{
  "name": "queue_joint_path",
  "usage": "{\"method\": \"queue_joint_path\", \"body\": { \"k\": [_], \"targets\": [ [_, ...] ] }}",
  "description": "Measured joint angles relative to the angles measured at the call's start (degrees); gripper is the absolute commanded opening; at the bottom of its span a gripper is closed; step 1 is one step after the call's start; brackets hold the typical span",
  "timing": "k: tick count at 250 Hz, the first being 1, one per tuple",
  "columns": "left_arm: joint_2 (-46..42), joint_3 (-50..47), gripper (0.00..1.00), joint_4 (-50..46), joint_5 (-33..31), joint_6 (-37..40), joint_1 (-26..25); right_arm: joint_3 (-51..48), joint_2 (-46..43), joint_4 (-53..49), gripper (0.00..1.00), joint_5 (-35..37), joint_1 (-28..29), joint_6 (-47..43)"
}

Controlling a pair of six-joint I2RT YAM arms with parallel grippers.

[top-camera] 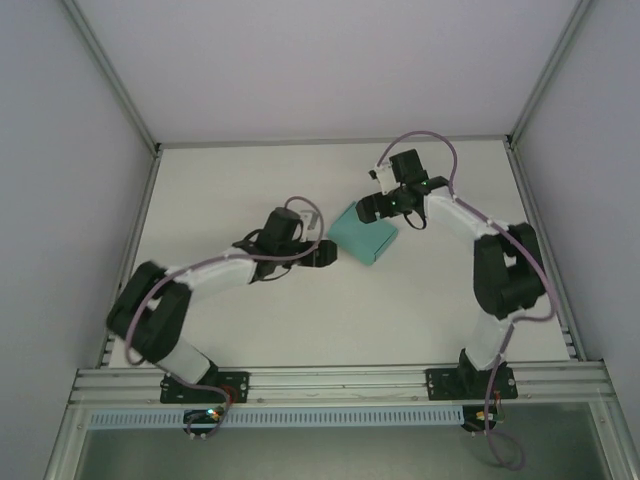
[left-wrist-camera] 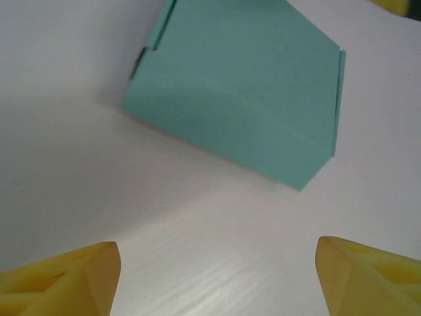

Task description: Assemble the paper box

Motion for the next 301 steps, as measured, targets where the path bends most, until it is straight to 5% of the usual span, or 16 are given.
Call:
{"method": "queue_joint_path", "body": {
  "k": [60, 210, 301],
  "targets": [
    [13.1, 8.8, 0.68, 3.3, 4.5, 0.5, -1.0, 3.6, 10.1, -2.5, 0.81, -7.7, -2.7, 3.2],
    [21.1, 14.6, 0.66, 5.5, 8.6, -2.5, -0.8, -8.7, 5.1, 8.4, 0.48, -13.2, -2.4, 13.0],
    [21.6, 14.9, 0.33, 8.3, -0.3, -9.8, -2.4, -13.8, 3.5, 18.6, 0.38, -8.8, -1.1, 20.5]
  ]
}}
